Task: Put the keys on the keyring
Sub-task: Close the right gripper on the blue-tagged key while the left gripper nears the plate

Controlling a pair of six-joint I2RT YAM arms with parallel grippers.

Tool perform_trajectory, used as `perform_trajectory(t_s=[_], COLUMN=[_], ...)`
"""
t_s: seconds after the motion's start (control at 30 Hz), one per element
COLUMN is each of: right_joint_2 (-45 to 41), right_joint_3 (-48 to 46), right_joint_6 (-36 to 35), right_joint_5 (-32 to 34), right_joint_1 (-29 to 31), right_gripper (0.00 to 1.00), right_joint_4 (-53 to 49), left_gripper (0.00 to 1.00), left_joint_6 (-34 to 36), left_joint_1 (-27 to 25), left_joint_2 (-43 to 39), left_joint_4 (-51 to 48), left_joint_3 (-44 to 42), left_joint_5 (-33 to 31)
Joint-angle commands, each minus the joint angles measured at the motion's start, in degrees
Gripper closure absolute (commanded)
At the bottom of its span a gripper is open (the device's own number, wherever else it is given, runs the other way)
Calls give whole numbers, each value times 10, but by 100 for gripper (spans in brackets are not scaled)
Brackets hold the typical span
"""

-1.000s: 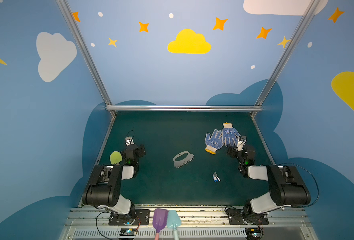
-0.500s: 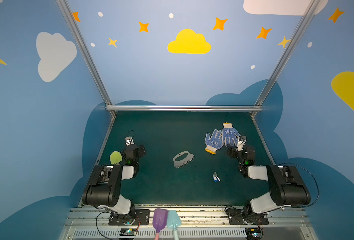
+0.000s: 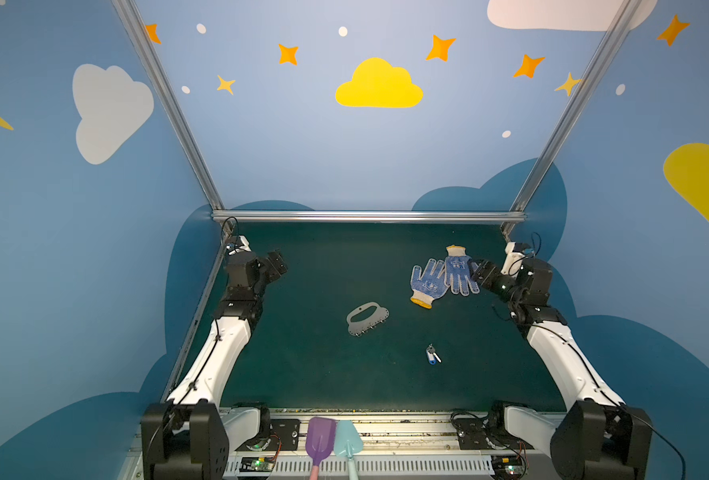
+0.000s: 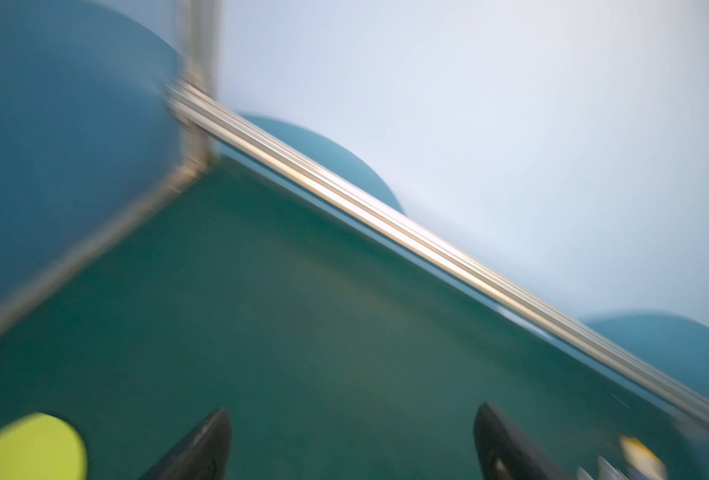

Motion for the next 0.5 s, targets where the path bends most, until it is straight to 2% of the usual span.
perform_trajectory(t_s=[0.0,0.03,0.1,0.13,0.2,0.23,0.3,0.37,0.4,0.47], right_joint_2=[-38,-52,-77,-84,-80,-78,-83,-85,-79,-54], right_joint_3=[-4,-13,-51,-85,-111,-109,-103,-94,-88,-71], right_joint_6=[8,11,62,87,78,65,57,48,41,34], right_joint_5=[-76,-76,-92,-124,-190,-194,-150,-59,-16,66], right_joint_1=[47,60,67,60,54,59,73,117,141,186], right_gripper=[37,33,5,3,4,9,37,57,61,61], right_joint_4=[-183,-200,-199,-178,-170,-195,-243,-292,-311,-348], left_gripper=[23,27,31,31,30,30,29,29,28,27], left_joint_6=[-80,-92,-112,-119,-110,-112,-135,-168,-180,-197], left_joint_1=[-25,-42,-91,-124,-182,-206,-238,-264,-275,-292], left_joint_2=[-22,-31,-43,-45,-47,-48,-44,-42,-40,-27], left_joint_4=[-110,-113,-99,-93,-107,-112,-100,-61,-50,-34], left_joint_3=[-28,-41,-70,-84,-93,-99,-115,-142,-151,-161], left_joint_5=[169,181,203,197,166,144,127,119,109,96])
